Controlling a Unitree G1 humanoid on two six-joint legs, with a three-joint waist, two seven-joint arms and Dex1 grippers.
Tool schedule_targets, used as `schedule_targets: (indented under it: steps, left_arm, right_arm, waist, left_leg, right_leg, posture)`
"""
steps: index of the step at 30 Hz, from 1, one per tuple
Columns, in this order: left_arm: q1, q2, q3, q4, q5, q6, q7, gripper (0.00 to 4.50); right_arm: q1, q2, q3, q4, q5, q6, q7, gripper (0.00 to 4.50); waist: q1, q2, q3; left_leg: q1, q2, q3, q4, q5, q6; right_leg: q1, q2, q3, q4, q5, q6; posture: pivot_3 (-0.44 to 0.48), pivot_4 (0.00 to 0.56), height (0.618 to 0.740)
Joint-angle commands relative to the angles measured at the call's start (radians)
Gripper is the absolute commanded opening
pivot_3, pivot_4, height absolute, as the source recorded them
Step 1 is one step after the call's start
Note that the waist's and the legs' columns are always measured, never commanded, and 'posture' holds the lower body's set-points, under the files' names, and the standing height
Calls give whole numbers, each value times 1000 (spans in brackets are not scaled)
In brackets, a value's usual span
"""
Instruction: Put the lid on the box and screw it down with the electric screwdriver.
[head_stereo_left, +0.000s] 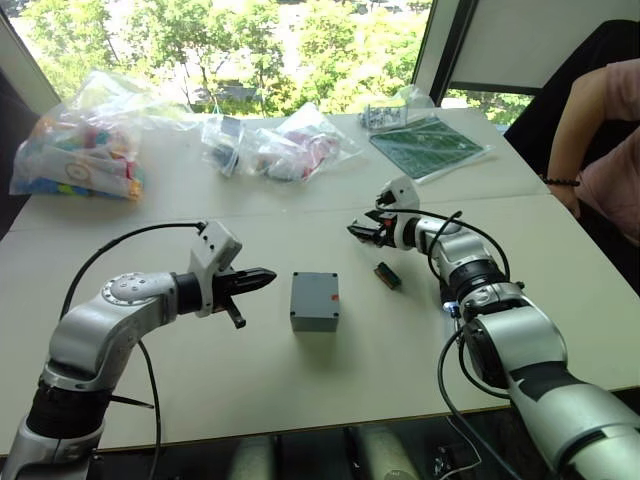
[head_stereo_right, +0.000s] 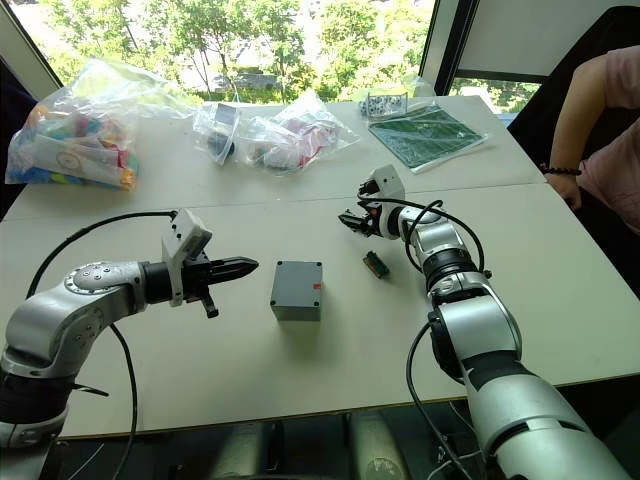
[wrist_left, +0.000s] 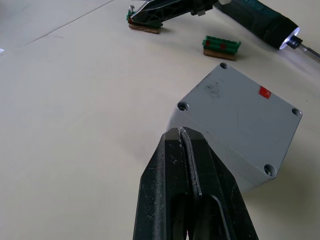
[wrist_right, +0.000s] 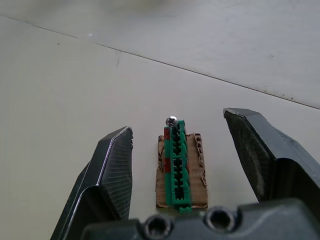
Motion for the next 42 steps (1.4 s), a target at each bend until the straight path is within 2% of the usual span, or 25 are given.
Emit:
schedule_targets:
  steps: [1, 6, 7, 18, 31, 37, 39, 42]
  left_arm:
    - [-3, 6, -4, -15, 3, -25, 0, 0]
    - [-1, 5, -8, -13, 2, -31, 2, 0]
    - [1, 6, -8, -12, 3, -33, 2, 0]
    - [3, 4, -12, -6, 3, -39, 7, 0]
    - [-8, -1, -29, 15, 6, -60, 1, 0]
    - [-10, 8, -25, 15, 2, -62, -6, 0]
    - [-9, 18, -14, -1, -13, -51, -13, 0]
    - [-18, 46, 10, -32, -59, -20, -44, 0]
  right_arm:
    - [-42, 17, -24, 0, -3, -17, -4, 2390]
    - [-46, 26, -22, 17, -23, -28, -15, 273]
    - [-47, 28, -22, 20, -26, -28, -18, 14]
    - [-48, 19, -33, 13, -47, -50, -15, 14]
    - [-26, -6, -87, -154, 8, 24, 48, 14]
    - [39, -38, -92, -355, 45, 127, 94, 14]
    - [121, -72, -83, -552, 90, 206, 164, 14]
    - [303, -154, -64, -938, 194, 367, 263, 14]
  waist:
    - [0, 0, 0]
    - [0, 0, 0]
    - [0, 0, 0]
    - [0, 0, 0]
    - [0, 0, 0]
    - [3, 0, 0]
    - [4, 0, 0]
    - [10, 0, 0]
  left_leg:
    - [0, 0, 0, 0, 0, 0]
    - [0, 0, 0, 0, 0, 0]
    - [0, 0, 0, 0, 0, 0]
    - [0, 0, 0, 0, 0, 0]
    - [0, 0, 0, 0, 0, 0]
    - [0, 0, 0, 0, 0, 0]
    - [0, 0, 0, 0, 0, 0]
    - [-1, 0, -1, 0, 0, 0]
  right_leg:
    - [0, 0, 0, 0, 0, 0]
    - [0, 0, 0, 0, 0, 0]
    - [0, 0, 0, 0, 0, 0]
    - [0, 0, 0, 0, 0, 0]
    - [0, 0, 0, 0, 0, 0]
    - [0, 0, 0, 0, 0, 0]
    - [0, 0, 0, 0, 0, 0]
    - [0, 0, -1, 0, 0, 1]
  posture:
    - [0, 150, 740]
    - [0, 150, 740]
    - [0, 150, 740]
    - [0, 150, 740]
    - [0, 150, 740]
    - [0, 150, 740]
    - [0, 150, 740]
    - [0, 150, 740]
